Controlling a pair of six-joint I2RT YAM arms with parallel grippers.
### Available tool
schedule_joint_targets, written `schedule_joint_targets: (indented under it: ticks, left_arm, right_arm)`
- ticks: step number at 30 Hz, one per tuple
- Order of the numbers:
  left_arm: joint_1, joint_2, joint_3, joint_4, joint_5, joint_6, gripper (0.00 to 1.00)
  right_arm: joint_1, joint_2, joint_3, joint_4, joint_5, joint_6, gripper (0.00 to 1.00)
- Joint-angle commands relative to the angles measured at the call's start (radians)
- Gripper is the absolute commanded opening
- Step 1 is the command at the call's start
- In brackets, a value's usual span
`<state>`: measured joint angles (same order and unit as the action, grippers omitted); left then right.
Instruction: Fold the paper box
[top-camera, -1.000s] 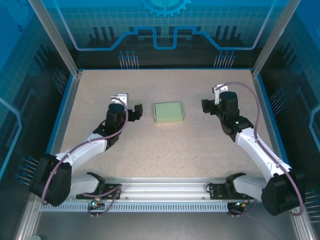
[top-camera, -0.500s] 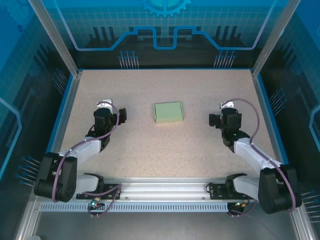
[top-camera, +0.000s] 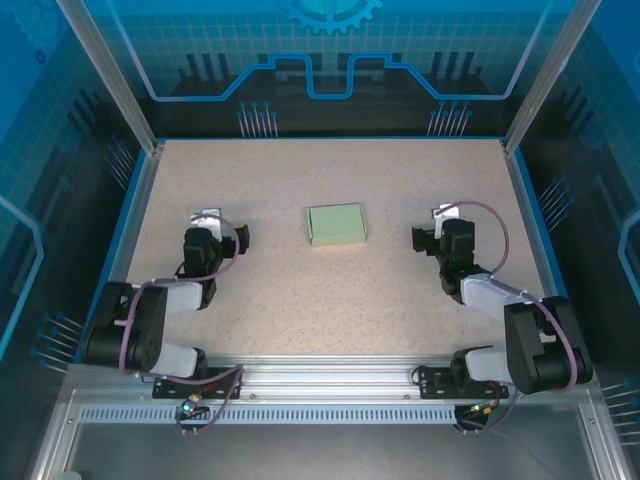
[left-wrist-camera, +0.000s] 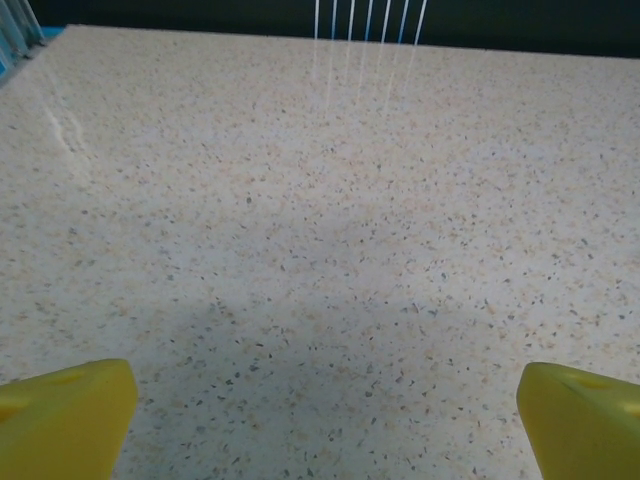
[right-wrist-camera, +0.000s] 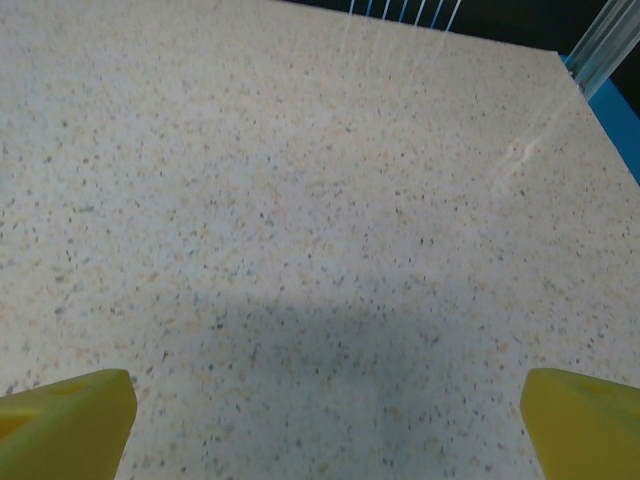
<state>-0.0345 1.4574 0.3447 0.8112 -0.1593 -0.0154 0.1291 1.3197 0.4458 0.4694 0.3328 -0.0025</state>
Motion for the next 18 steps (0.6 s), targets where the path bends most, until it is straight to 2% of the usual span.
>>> schedule_joint_targets:
  ticks: [1,3,7,10,14,18]
  left_arm:
    - [0.015,0.106,-0.005,0.216,0.069,0.034,0.99]
    - [0.022,0.082,0.013,0.129,0.073,0.018,0.99]
    - [0.027,0.094,0.038,0.110,0.109,0.027,0.99]
    - [0.028,0.092,0.041,0.097,0.110,0.025,0.99]
    - [0.028,0.092,0.042,0.100,0.110,0.025,0.99]
    - [0.027,0.092,0.042,0.100,0.109,0.026,0.99]
  right_arm:
    - [-0.032,0.019,-0.006,0.104,-0.076,-0.008,1.00]
    - [-0.036,0.017,-0.013,0.117,-0.101,-0.008,1.00]
    - [-0.045,0.018,-0.060,0.230,-0.170,-0.001,1.00]
    - [-0.047,0.087,-0.076,0.316,-0.186,0.003,1.00]
    - [-0.048,0.185,-0.038,0.335,-0.203,-0.002,1.00]
    - [-0.057,0.183,-0.017,0.290,-0.207,0.005,1.00]
